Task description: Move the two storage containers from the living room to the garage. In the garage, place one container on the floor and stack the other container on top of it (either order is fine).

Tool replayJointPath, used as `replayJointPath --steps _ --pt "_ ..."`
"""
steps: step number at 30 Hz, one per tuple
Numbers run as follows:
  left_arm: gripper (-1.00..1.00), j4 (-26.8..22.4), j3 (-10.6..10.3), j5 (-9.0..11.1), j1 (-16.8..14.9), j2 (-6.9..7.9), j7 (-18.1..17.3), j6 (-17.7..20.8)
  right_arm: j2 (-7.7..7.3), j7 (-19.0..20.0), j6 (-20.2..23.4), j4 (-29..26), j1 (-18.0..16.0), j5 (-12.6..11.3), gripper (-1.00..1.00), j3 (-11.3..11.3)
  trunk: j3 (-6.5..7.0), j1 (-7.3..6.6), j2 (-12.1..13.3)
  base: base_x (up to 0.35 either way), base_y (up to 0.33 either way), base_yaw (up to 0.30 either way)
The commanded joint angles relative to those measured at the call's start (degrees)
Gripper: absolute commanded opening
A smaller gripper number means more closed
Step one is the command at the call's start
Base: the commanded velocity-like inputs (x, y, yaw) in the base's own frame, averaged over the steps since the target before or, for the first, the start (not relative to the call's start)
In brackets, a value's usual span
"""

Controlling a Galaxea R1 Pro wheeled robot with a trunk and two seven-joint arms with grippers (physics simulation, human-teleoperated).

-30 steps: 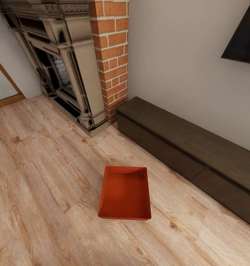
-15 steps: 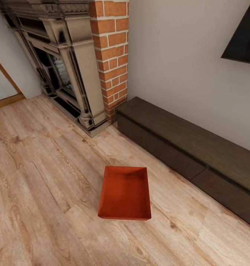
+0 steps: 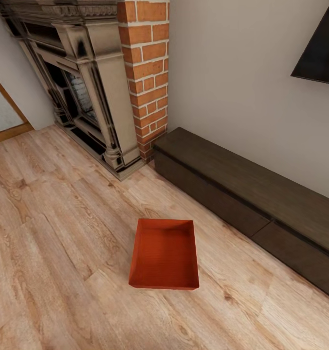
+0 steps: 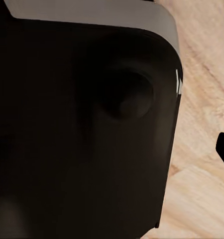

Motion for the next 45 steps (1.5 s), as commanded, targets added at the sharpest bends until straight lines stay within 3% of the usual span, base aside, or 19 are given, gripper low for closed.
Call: replayJointPath --steps 1,6,7,10,12,14,20,22,23,29,30,32,36,45 --pt "1.0 -1.9 0.0 0.6 0.0 -0.05 1.3 0.7 -0.01 -0.1 0.5 -0.5 -0.1 -1.6 1.0 0.4 -0.04 0.0 0.0 0.0 0.0 0.0" --pt "1.0 -6.0 -0.1 0.8 -0.2 -0.56 5.5 2.4 0.03 -0.7 0.9 -1.3 -3.1 -3.3 1.0 0.3 -0.04 0.0 0.0 0.0 0.0 0.0" --pt "1.0 -6.7 -0.1 0.4 -0.3 -0.71 6.1 4.9 0.05 -0.8 0.9 -1.4 -6.8 -3.4 1.0 0.3 -0.04 0.0 0.0 0.0 0.0 0.0" --pt "1.0 -7.0 -0.2 0.2 -0.5 -0.74 6.2 5.8 0.06 -1.1 1.4 -1.4 -10.6 -3.5 1.0 0.3 -0.04 0.0 0.0 0.0 0.0 0.0" --pt "1.0 -6.6 -0.2 0.1 -4.8 -0.78 6.5 6.5 0.1 -2.5 5.2 -1.4 -17.9 -3.6 1.0 0.3 -0.04 0.0 0.0 0.0 0.0 0.0" --pt "1.0 -6.1 -0.2 0.1 -8.2 -0.8 7.2 8.5 0.13 -3.3 7.0 -1.4 -21.3 -3.6 1.0 0.3 -0.04 0.0 0.0 0.0 0.0 0.0" --pt "1.0 -7.6 -0.2 -0.1 -13.7 -0.88 9.1 16.3 0.22 -4.5 8.0 -0.9 -28.8 -3.8 1.0 0.3 -0.04 0.0 0.0 0.0 0.0 0.0" --pt "1.0 -8.3 -0.2 -0.2 -16.1 -1.35 9.3 17.3 1.09 -4.8 7.8 -0.7 -31.6 -3.7 1.0 0.3 -0.04 0.0 0.0 0.0 0.0 0.0" --pt "1.0 -8.5 -0.3 -0.1 -19.5 -2.23 9.5 17.8 2.62 -6.3 7.5 -0.6 -33.6 -3.6 1.0 0.3 -0.04 0.0 0.0 0.0 0.0 0.0" --pt "1.0 -7.8 -0.3 0.0 -27.4 -3.12 9.8 18.1 4.06 -9.8 1.3 -0.5 -35.6 -3.5 1.0 0.3 -0.04 0.0 0.0 0.0 0.0 0.0" --pt "1.0 -8.3 -0.5 -0.4 -28.9 -4.25 9.8 18.0 4.22 -10.1 -0.6 -0.5 -35.8 -3.7 1.0 0.1 -0.04 0.0 0.0 0.0 0.0 0.0" --pt "1.0 -8.0 -0.6 -1.3 -29.8 -6.1 9.9 16.0 4.34 -9.7 -1.8 -0.8 -35.9 -3.7 1.0 -1.0 -0.04 0.0 0.0 0.0 0.0 0.0" --pt "1.0 -4.8 -0.6 -2.3 -30.0 -6.8 10.0 9.3 4.67 -9.6 -2.6 -0.8 -35.9 -3.0 1.0 -1.4 -0.04 0.0 0.0 0.0 0.0 0.0" --pt "1.0 -5.0 -0.6 -2.5 -30.1 -6.98 10.2 7.4 4.87 -9.0 -2.8 1.8 -35.8 -3.1 1.0 -1.3 -0.04 0.0 0.0 0.0 0.0 0.0"
